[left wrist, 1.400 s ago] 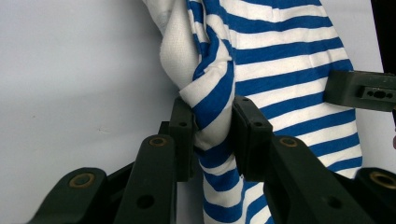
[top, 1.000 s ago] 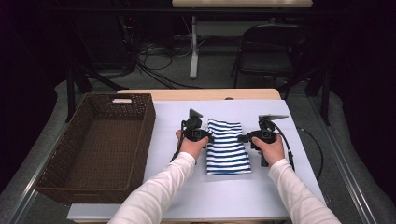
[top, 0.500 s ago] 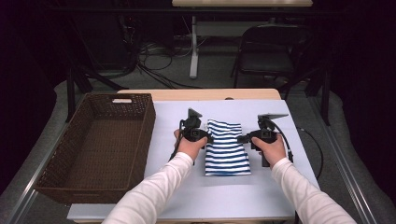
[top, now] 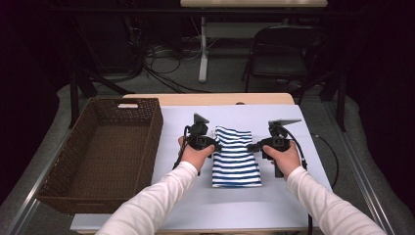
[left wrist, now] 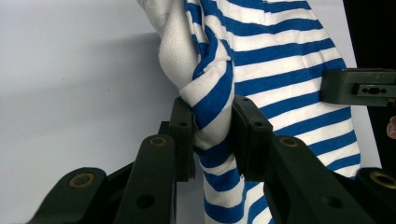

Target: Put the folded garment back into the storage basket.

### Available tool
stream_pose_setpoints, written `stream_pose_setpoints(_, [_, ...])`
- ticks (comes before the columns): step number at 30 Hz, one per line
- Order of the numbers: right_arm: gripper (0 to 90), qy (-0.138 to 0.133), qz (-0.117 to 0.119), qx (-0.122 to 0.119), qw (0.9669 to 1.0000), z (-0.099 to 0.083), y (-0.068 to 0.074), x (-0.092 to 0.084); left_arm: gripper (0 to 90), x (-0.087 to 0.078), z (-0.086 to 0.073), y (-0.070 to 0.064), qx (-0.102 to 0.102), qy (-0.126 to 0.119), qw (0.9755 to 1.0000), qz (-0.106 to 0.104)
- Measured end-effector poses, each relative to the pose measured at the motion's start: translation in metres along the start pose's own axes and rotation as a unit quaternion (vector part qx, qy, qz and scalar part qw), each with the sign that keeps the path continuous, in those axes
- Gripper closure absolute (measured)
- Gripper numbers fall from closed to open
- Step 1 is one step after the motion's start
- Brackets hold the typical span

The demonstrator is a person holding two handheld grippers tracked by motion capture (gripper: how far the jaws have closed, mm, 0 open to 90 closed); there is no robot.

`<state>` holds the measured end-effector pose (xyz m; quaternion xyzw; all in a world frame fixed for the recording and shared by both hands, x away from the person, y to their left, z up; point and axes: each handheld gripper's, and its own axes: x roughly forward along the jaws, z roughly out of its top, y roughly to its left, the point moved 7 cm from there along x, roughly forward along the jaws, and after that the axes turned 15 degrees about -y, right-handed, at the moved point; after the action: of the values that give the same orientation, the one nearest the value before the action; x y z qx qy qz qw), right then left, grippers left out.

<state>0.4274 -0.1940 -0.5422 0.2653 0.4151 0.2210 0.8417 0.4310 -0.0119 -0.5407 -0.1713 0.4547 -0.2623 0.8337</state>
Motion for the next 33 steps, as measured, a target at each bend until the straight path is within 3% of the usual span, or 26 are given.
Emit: stream_pose_setpoints(33, [87.5,0.013,0.034,-0.027,0.9990,-0.007,0.061,-0.018,71.7,-0.067,0.000,0.003,0.001,-0.022,0.9996,-0.020])
